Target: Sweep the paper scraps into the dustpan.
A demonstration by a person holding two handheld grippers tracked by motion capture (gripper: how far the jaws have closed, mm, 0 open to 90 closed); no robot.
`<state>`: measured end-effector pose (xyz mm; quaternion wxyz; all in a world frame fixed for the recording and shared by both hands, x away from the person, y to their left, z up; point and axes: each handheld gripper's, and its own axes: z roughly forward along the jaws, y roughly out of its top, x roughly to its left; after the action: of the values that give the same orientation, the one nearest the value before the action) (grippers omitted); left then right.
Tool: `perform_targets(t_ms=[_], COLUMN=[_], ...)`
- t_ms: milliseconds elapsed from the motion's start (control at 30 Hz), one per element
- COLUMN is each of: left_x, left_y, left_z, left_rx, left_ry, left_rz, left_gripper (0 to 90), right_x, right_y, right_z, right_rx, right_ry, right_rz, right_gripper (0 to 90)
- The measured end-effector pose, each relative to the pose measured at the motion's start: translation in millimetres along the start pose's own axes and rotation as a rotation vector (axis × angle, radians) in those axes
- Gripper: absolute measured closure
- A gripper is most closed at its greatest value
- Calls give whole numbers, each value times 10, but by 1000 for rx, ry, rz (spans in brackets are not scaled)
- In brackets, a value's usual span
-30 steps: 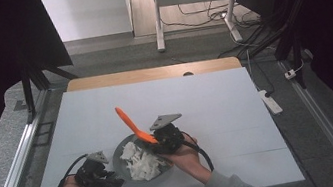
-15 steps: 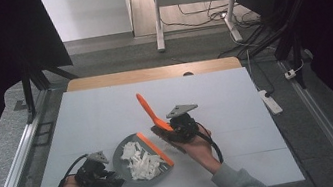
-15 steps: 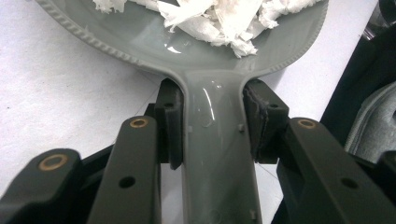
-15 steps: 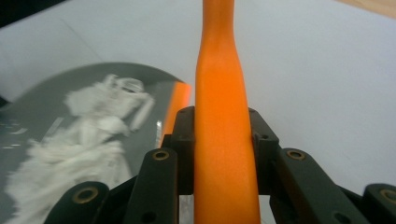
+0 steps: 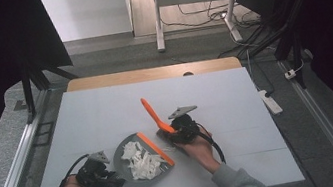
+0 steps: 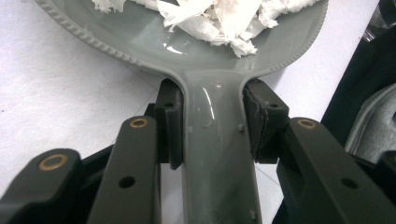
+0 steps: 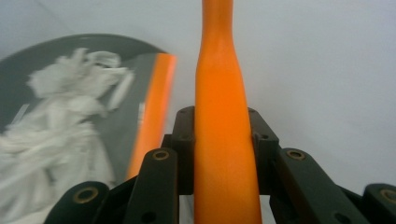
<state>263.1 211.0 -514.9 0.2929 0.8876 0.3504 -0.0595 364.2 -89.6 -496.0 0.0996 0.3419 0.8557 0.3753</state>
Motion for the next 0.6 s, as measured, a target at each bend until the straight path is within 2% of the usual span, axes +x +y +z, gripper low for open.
perform_targets(t_ms=[67, 133, 200, 300, 367, 467, 600], left_x=[-3, -6, -7, -10, -5, 5, 1], left_y=[3, 5, 5, 12, 5, -9, -6], left_z=[3, 5, 11, 23, 32, 48, 55], left_rx=[0, 1, 1, -1, -7, -9, -16], left_ry=[1, 3, 5, 3, -1, -8, -6], left_rz=[0, -1, -3, -4, -7, -11, -14], left_gripper=[614, 614, 614, 614, 614, 614, 614], right_x=[114, 222, 334, 466, 548, 597, 537], right_y=[11, 21, 42, 87, 118, 164, 216], right_z=[31, 54, 53, 32, 1, -92, -231], right_rx=[5, 7, -6, -23, -39, -87, -129], right_ry=[9, 41, 54, 116, 127, 141, 115], right_rz=[-26, -42, -59, -66, -91, -104, -109], right_gripper=[702, 702, 702, 702, 702, 702, 702])
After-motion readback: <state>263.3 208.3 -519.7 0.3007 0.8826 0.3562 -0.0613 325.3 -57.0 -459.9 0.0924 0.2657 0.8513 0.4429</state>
